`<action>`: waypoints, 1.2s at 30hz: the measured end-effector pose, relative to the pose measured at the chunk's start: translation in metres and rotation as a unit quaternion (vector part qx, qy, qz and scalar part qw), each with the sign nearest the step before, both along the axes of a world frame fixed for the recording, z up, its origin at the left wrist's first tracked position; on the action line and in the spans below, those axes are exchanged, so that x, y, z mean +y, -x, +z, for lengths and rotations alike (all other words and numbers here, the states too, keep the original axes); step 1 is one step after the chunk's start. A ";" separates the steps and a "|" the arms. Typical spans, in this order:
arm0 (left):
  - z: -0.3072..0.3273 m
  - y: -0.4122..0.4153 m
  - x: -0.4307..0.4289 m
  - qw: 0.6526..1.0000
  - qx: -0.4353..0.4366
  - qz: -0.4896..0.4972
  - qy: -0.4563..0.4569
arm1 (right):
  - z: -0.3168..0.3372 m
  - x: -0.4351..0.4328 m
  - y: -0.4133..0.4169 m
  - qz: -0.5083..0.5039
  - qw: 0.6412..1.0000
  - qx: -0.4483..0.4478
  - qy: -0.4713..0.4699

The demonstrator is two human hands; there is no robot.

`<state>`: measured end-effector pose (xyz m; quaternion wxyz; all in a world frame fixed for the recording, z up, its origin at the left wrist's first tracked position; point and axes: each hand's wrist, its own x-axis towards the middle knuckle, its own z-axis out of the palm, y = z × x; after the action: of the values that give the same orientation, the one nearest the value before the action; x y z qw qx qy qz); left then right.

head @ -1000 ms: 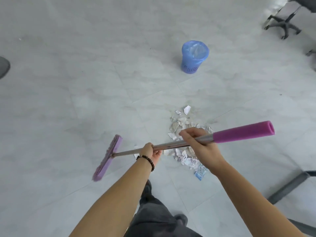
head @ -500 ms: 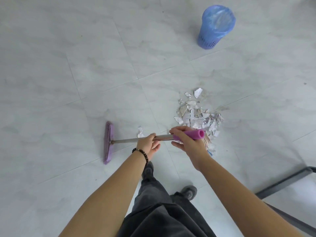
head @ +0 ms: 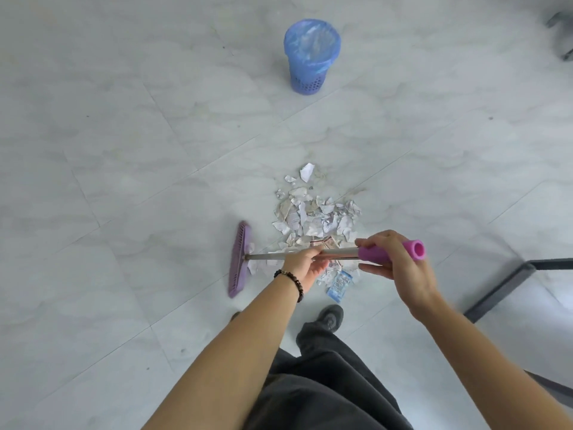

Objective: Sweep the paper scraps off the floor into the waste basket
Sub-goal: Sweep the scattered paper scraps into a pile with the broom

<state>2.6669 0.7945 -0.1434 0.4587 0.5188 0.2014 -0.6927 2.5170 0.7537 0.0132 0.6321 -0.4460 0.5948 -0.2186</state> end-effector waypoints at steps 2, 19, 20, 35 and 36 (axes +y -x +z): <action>0.014 0.028 -0.029 1.000 -0.002 0.000 0.016 | 0.008 -0.019 0.030 -0.008 1.000 -0.008 0.008; 0.062 -0.022 -0.222 0.961 -0.221 -0.156 0.054 | -0.004 -0.116 0.014 -0.128 0.981 -0.145 0.000; 0.057 -0.033 -0.237 0.952 -0.235 -0.184 0.067 | -0.009 -0.123 0.000 -0.129 0.984 -0.126 0.013; -0.033 -0.109 -0.322 0.561 -0.293 -0.718 0.290 | -0.046 -0.170 -0.120 -0.388 0.918 0.083 0.013; -0.031 -0.105 -0.318 0.530 -0.288 -0.734 0.313 | -0.037 -0.168 -0.112 -0.412 0.907 0.087 0.008</action>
<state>2.7721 0.4769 -0.1749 -0.0453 0.4785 -0.6228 -0.6173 2.6290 0.5857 -0.0243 0.4278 -0.1835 0.7764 -0.4249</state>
